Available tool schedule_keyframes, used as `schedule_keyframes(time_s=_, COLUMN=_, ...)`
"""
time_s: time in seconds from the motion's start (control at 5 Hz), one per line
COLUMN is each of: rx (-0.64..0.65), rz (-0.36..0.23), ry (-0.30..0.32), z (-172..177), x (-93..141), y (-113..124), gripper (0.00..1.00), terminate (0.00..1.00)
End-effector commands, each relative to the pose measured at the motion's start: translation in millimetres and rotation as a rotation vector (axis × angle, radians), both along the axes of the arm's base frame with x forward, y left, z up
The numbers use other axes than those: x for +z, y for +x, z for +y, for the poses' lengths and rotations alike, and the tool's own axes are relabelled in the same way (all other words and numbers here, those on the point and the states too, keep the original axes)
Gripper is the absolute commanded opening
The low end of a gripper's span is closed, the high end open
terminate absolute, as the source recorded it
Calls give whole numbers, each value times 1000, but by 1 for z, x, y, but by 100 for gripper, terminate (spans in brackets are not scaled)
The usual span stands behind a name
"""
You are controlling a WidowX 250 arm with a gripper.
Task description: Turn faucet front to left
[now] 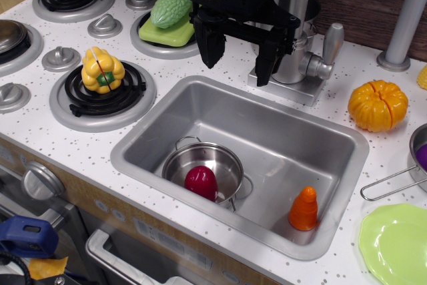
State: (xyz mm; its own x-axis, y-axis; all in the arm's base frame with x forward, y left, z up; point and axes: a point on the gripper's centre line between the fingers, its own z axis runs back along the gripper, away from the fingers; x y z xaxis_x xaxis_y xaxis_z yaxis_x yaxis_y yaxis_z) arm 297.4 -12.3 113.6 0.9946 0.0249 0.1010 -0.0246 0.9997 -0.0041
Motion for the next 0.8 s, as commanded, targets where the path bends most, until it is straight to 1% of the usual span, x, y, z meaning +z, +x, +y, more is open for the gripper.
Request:
schedule_keyframes(time_s=0.0, rx=0, rz=0, ry=0, z=0, x=0, y=0, gripper=100, terminate=0)
schedule_keyframes(time_s=0.2, rx=-3, rz=-28, ry=42, z=-12, x=-1, y=4, gripper=100, terminate=0)
schedule_keyframes(time_s=0.4, rx=-4, rz=-51, ry=47, z=-21, x=-1, y=11, gripper=100, terminate=0)
schedule_keyframes(time_s=0.6, rx=7, rz=-77, ry=63, z=-34, x=2, y=23, gripper=100, terminate=0)
